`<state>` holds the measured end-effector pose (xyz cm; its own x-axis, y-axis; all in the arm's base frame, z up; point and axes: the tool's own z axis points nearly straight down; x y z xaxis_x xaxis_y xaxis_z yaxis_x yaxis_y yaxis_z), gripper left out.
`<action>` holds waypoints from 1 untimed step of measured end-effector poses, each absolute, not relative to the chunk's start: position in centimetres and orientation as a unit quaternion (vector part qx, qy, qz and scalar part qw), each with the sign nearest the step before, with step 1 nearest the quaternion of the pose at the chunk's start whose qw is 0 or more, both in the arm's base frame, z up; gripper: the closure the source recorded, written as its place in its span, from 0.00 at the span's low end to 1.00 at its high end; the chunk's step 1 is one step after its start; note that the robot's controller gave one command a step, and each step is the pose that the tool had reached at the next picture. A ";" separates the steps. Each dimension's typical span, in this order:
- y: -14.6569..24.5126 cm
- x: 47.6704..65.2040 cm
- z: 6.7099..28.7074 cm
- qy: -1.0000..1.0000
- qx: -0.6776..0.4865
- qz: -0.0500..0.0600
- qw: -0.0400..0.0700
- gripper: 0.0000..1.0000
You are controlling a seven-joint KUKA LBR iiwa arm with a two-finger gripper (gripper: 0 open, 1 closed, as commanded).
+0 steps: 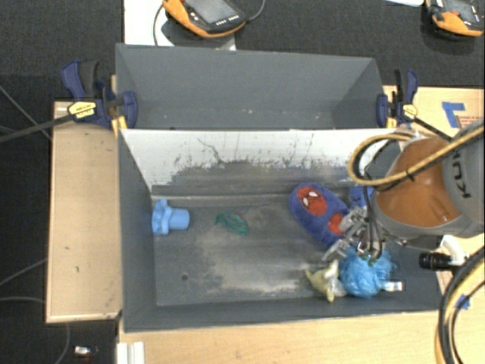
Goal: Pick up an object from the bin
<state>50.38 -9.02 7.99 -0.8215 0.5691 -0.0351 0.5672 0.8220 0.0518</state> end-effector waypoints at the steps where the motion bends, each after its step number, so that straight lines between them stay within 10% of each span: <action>1: -10.3 50.5 7.7 0.959 0.283 0.025 0.019 0.00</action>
Offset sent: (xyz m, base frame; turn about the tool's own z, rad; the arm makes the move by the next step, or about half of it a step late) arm 0.0053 -0.0328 -0.0099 0.0177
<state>50.45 -10.31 7.72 -0.8391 0.5435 -0.0225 0.5416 0.8386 0.0577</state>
